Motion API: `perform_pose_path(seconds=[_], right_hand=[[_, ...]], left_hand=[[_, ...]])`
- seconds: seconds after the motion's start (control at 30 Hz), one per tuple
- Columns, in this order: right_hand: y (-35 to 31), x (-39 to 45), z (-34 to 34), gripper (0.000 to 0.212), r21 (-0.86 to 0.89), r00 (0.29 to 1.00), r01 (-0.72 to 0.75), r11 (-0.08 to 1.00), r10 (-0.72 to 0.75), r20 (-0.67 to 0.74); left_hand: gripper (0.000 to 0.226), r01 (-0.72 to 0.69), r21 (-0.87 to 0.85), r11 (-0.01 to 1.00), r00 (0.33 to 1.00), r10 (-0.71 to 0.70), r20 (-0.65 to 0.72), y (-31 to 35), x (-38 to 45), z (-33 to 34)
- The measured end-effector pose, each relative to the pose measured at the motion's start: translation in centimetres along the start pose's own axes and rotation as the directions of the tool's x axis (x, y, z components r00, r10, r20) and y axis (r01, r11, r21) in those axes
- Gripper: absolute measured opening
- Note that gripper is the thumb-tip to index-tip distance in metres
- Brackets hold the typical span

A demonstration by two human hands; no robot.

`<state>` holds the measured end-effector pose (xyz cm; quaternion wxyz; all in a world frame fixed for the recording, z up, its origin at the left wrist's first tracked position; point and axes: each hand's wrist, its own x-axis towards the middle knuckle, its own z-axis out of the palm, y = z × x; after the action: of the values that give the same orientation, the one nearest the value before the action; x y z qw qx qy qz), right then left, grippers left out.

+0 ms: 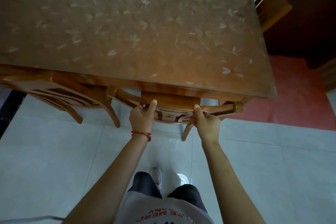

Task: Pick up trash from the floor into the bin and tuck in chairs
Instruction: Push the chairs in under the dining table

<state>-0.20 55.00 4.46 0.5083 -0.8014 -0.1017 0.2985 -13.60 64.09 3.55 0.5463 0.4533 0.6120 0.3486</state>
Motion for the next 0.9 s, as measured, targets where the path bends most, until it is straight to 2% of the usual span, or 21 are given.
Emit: perform_pose_path(seconds=[0.33, 0.43, 0.57, 0.9], right_hand=[[-2.1, 3.7, 0.4, 0.031, -0.008, 1.000, -0.023, 1.000, 0.023, 0.021], [-1.9, 3.5, 0.6, 0.028, -0.008, 0.999, 0.003, 1.000, -0.002, 0.033], [-1.7, 3.2, 1.1, 0.034, 0.022, 1.000, -0.002, 1.000, 0.002, 0.028], [-1.2, 1.8, 2.7, 0.030, 0.044, 0.999, -0.038, 0.998, 0.036, 0.040]], left_hand=[[0.030, 0.007, -0.001, 1.000, 1.000, -0.007, -0.006, 2.0, 2.2, 2.6], [0.028, 0.007, 0.005, 1.000, 1.000, -0.007, -0.030, 1.8, 2.3, 2.5], [0.020, 0.022, 0.008, 1.000, 0.999, -0.022, -0.027, 1.8, 2.6, 2.0], [0.018, 0.063, 0.001, 0.998, 0.998, -0.063, -0.024, 1.9, 3.3, 0.1]])
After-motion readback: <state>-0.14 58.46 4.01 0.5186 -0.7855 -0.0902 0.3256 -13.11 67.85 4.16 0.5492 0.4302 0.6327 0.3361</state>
